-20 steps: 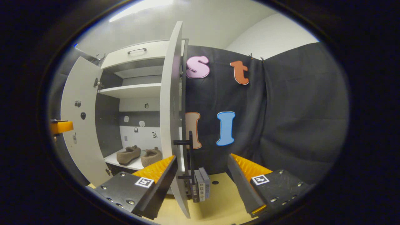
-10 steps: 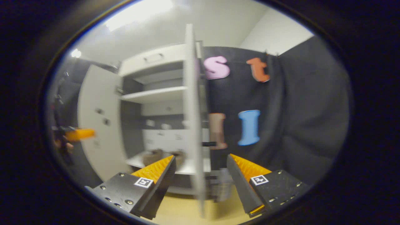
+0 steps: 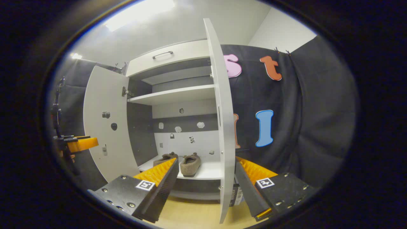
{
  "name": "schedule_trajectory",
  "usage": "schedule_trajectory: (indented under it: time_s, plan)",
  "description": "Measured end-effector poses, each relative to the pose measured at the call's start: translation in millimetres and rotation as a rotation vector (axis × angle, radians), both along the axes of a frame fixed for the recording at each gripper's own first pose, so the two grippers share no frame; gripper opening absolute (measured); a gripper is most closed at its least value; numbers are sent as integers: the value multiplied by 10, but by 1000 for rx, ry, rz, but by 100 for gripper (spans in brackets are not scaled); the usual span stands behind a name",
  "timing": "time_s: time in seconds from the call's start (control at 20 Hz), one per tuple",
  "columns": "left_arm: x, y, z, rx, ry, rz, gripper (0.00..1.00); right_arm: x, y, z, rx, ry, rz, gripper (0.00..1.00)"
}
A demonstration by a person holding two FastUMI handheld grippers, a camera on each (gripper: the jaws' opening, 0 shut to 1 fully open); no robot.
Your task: Grab one shoe with the right hand and put it into the shoe cabinet, grab the other shoe with the left hand and put it into the shoe cabinet; then close the right door with the right hand and the left door with the left hand.
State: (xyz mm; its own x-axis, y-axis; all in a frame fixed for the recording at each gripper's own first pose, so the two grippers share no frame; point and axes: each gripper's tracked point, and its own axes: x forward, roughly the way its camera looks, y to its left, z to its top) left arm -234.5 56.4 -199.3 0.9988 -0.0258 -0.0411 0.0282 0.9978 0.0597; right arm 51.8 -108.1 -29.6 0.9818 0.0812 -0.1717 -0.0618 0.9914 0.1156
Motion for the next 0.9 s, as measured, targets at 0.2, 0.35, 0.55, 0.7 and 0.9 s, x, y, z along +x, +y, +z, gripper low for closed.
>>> schedule_trajectory:
  time_s: [0.2,0.35,0.55,0.7,0.9]
  plan:
    - [54,-62,-22,-5,-1,-24,94,-4,183,-4,-28,10,33,100]
    - [94,-78,-47,-9,5,-36,96,-22,345,3,-33,12,60,100]
    - [97,-51,-37,-19,2,-37,96,-29,495,6,-12,20,89,96]
    - [102,-19,-20,-27,-4,-36,96,10,683,-1,-5,21,126,100]
    - [53,83,-18,-27,-4,-16,96,77,955,-60,18,19,185,100]
